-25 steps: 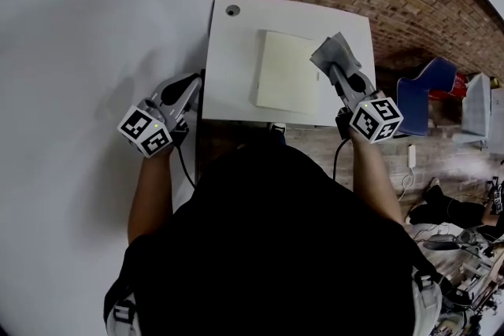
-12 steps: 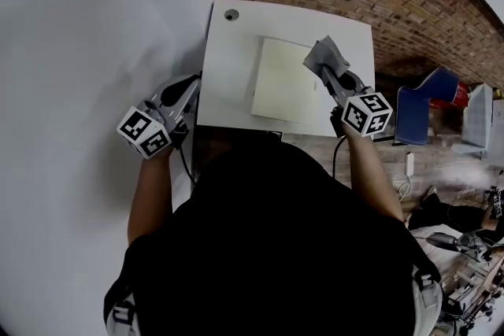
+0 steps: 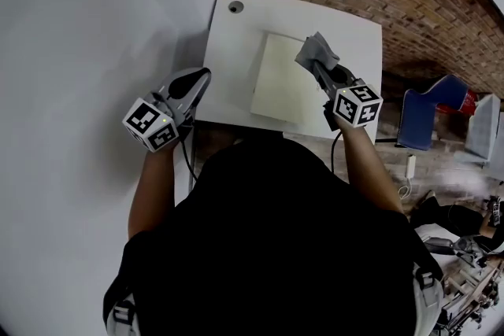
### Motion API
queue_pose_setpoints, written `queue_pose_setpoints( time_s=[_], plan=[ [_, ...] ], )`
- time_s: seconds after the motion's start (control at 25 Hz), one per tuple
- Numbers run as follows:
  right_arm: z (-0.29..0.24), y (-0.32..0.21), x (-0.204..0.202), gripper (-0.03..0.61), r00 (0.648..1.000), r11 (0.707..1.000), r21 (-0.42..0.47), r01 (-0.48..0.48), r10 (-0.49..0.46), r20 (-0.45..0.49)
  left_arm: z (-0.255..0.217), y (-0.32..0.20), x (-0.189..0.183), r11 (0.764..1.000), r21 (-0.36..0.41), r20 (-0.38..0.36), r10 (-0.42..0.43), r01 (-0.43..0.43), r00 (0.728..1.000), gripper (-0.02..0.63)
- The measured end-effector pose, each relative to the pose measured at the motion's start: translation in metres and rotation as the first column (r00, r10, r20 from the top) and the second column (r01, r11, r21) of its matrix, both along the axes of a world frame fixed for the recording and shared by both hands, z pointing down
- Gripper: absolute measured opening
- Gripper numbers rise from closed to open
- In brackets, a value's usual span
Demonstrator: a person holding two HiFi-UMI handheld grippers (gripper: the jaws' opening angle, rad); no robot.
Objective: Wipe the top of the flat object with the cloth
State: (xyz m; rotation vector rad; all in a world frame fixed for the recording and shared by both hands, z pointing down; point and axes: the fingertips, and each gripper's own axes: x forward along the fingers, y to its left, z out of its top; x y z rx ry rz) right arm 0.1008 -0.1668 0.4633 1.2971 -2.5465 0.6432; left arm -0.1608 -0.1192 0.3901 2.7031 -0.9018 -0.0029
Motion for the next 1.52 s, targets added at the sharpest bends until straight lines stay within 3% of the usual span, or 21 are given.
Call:
queue_pose_setpoints(
  time_s=[0.72,0.96,1.52],
  plan=[
    [0.081,-0.061,-0.043,0.014,0.995,0.984,-0.146,0.102,-0.104,-0.007,0.010,-0.042,0.036,1.000,-0.015,0.040,-0.003,0.004,0.999,0.002],
    [0.109,-0.071,-0.060,0.014,0.991,0.967,-0.218,0.129,-0.131,0.006,0.007,-0.056,0.039,1.000,0.007,0.056,0.004,-0.004,0.998,0.002],
    [0.179,-0.083,-0.101,0.014,0.986,0.910,-0.379,0.166,-0.159,0.049,0.026,-0.062,0.036,0.999,-0.046,0.088,0.013,-0.009,0.996,0.002]
  ],
)
